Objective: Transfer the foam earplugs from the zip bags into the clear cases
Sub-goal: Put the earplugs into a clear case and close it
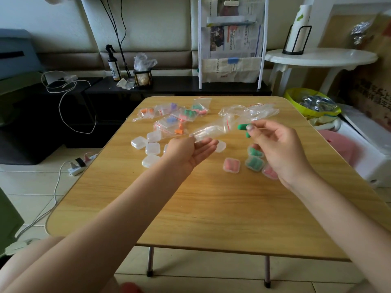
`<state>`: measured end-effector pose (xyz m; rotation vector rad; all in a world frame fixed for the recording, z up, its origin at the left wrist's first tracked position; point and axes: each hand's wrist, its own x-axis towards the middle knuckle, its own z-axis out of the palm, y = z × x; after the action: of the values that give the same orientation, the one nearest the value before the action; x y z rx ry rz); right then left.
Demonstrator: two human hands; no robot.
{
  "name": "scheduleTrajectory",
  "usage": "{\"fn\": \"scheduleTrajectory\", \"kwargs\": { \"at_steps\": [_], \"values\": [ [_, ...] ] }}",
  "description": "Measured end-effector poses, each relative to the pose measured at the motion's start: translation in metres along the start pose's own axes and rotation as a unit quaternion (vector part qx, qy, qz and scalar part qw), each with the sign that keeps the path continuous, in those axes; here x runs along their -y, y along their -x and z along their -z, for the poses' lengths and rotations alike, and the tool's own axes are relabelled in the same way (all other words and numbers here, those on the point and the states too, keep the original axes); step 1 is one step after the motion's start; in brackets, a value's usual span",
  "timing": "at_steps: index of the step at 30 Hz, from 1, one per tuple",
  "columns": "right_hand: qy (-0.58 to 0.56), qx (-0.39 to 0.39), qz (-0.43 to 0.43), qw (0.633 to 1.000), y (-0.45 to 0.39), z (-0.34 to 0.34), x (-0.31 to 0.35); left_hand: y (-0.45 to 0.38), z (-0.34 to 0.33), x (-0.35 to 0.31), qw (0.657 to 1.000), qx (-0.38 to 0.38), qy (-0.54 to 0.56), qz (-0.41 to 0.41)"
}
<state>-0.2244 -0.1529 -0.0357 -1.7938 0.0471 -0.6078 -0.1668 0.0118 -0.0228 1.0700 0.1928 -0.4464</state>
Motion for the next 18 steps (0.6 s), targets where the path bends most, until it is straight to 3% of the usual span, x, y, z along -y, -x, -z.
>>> {"fn": "scheduleTrajectory", "kwargs": {
  "at_steps": [2, 5, 10, 15, 18],
  "values": [
    [0.021, -0.01, 0.034, 0.999, 0.0, 0.002, 0.004, 0.0, -0.001, -0.003, 0.998, -0.001, 0.052, 0.019],
    [0.076, 0.059, 0.102, 0.99, 0.01, -0.005, 0.01, 0.004, -0.005, -0.001, 0.994, 0.032, 0.071, 0.075],
    [0.243, 0.124, 0.238, 0.932, 0.021, -0.022, 0.002, 0.005, -0.009, 0.005, 0.984, 0.056, 0.075, 0.153],
    [0.204, 0.119, 0.222, 0.946, 0.021, -0.018, 0.003, 0.006, -0.006, 0.005, 0.982, 0.017, 0.098, 0.158],
    [0.224, 0.088, 0.276, 0.931, 0.021, -0.02, 0.004, 0.003, -0.008, 0.005, 0.987, 0.011, 0.079, 0.143]
  ]
}}
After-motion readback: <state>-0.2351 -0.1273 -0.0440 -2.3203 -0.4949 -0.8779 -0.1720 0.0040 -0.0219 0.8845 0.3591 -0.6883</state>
